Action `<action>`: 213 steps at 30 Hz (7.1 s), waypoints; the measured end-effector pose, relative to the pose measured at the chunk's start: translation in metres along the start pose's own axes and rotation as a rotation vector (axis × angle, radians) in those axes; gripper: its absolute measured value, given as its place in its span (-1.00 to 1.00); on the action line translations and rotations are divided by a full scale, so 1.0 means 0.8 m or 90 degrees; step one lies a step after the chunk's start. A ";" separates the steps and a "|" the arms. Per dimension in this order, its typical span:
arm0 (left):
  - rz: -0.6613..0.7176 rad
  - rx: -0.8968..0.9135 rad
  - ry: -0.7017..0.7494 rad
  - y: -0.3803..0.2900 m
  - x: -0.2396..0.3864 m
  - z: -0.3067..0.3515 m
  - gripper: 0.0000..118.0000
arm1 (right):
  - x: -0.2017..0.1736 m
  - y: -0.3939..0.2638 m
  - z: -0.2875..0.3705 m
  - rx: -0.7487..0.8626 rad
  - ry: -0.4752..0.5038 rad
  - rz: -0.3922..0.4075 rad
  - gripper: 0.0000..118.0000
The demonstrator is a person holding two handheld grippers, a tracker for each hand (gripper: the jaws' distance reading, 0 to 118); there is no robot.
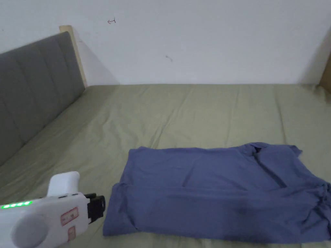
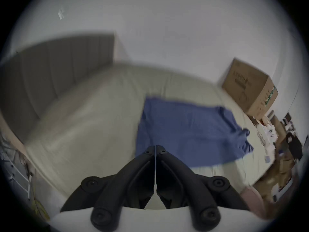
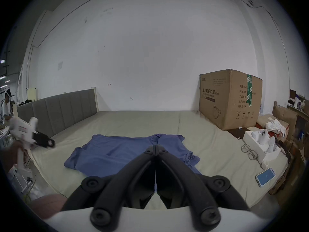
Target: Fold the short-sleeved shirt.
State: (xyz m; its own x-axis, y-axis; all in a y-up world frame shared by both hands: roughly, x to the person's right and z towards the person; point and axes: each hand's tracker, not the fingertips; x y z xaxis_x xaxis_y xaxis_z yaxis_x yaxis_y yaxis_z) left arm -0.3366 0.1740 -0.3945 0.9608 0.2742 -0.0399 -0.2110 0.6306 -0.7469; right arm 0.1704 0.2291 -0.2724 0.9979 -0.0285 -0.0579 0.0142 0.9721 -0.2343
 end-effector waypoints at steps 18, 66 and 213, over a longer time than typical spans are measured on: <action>-0.131 -0.060 0.102 -0.055 0.037 -0.118 -0.51 | 0.050 -0.033 -0.041 -0.111 -0.008 -0.097 -1.00; -0.253 -0.164 0.062 -0.080 -0.013 -0.008 0.68 | 0.203 -0.107 -0.092 -0.592 -0.044 -0.086 0.34; -0.198 0.584 -0.094 -0.063 0.232 0.179 -0.98 | -0.052 0.066 0.033 0.215 -0.100 0.011 -0.98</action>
State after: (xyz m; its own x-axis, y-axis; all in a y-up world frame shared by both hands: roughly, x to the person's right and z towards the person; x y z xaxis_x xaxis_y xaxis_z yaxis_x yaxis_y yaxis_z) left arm -0.1733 0.2972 -0.2692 0.9782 0.0494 0.2019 -0.0703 0.9927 0.0977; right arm 0.1315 0.2876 -0.2566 0.9953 -0.0005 0.0972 -0.0093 0.9949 0.1003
